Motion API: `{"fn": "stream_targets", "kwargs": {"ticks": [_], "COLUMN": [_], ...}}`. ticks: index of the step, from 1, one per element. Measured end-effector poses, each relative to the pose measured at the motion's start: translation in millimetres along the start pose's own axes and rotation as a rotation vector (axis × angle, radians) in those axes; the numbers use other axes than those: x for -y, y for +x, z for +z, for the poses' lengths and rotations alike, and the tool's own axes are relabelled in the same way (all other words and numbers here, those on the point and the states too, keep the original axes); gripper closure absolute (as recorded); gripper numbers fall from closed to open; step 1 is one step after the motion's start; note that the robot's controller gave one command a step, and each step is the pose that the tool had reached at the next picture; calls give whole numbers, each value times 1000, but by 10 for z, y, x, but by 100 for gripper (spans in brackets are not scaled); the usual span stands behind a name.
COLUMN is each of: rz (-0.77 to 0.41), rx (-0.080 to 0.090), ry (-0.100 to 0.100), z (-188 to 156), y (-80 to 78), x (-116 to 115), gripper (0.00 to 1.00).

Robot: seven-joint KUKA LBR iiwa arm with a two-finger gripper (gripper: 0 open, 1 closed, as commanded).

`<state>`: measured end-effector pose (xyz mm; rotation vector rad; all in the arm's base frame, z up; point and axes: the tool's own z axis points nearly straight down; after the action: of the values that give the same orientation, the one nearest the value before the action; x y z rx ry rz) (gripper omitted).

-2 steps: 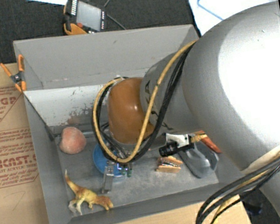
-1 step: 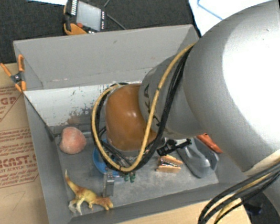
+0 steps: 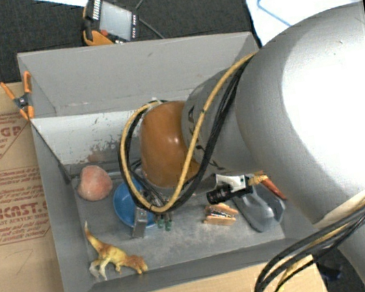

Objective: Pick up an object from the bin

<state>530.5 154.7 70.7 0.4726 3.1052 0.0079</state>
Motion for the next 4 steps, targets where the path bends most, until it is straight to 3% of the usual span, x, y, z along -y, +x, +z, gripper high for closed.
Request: {"fn": "stream_targets", "kwargs": {"ticks": [1, 4], "rz": [0, -1], "rx": [0, -1], "ry": [0, -1], "z": [-1, -539], "y": [0, 7], "x": [0, -5], "gripper": [100, 100]}}
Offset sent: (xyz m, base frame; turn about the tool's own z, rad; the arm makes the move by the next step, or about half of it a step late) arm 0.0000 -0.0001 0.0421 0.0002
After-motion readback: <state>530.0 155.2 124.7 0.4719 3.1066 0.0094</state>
